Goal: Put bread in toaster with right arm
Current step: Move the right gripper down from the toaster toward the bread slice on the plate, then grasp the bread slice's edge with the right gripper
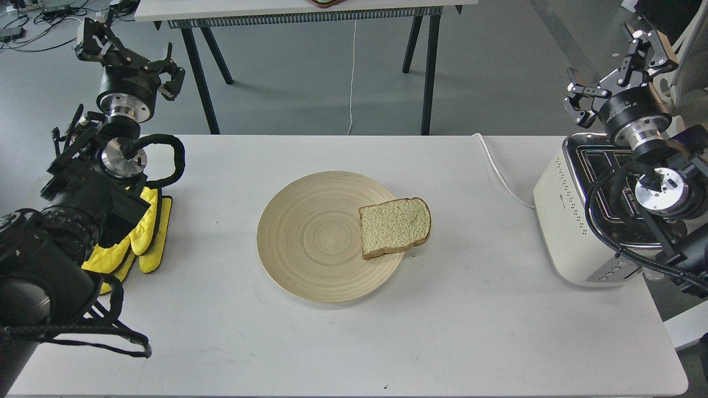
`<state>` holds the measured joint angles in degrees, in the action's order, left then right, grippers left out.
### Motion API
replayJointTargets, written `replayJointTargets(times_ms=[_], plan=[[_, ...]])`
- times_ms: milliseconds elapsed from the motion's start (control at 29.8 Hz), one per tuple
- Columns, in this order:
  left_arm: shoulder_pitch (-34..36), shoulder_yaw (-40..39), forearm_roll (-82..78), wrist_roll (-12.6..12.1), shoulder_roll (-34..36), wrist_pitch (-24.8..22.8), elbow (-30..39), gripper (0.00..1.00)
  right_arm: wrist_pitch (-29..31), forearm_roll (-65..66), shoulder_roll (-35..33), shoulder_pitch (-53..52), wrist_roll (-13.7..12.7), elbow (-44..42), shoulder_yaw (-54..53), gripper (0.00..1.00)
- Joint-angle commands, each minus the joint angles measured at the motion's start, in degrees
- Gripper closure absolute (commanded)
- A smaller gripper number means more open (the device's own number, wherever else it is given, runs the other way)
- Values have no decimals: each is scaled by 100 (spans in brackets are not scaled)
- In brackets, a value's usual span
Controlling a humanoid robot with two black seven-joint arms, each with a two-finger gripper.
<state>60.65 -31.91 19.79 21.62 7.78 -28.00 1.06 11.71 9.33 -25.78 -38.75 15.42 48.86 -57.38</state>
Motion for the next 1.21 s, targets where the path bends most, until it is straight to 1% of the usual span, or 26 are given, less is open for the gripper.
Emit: replayJointTargets(times_ms=[0, 235, 302, 336, 403, 470, 537, 671, 805, 906, 1040, 1141, 1174], plan=[[-9, 1, -1, -9, -4, 0, 0, 0, 60, -1, 3, -1, -4, 1, -10, 1], [-9, 1, 7, -9, 4, 0, 0, 0, 16, 42, 12, 7, -13, 115, 113, 1], [-9, 1, 7, -9, -4, 0, 0, 0, -37, 130, -32, 16, -13, 342, 244, 1], [-9, 1, 7, -9, -4, 0, 0, 0, -132, 226, -49, 25, -4, 544, 393, 1], [-9, 1, 7, -9, -4, 0, 0, 0, -536, 682, -67, 60, -4, 896, 753, 2], [-9, 1, 7, -9, -4, 0, 0, 0, -1124, 1497, -172, 86, -4, 1195, 1201, 2], [-9, 1, 7, -9, -13, 0, 0, 0, -1546, 2219, -199, 121, -4, 1388, 1666, 1], [-9, 1, 7, -9, -22, 0, 0, 0, -2127, 2977, -94, 218, -4, 1460, 2712, 1], [-9, 1, 7, -9, -22, 0, 0, 0, -2734, 3049, 125, 210, -13, 1398, 3688, 1], [-18, 1, 7, 0, -22, 0, 0, 0, -3007, 3057, 345, 210, -21, 1372, 4137, 2], [-9, 1, 7, -9, -40, 0, 0, 0, -3218, 3049, 635, 201, -21, 1047, 4516, 3], [-9, 1, 7, -9, -40, 0, 0, 0, -3218, 3049, 811, 227, 5, 924, 4578, 8], [-9, 1, 7, -9, -40, 0, 0, 0, -3218, 3049, 838, 236, -4, 906, 4587, 12]])
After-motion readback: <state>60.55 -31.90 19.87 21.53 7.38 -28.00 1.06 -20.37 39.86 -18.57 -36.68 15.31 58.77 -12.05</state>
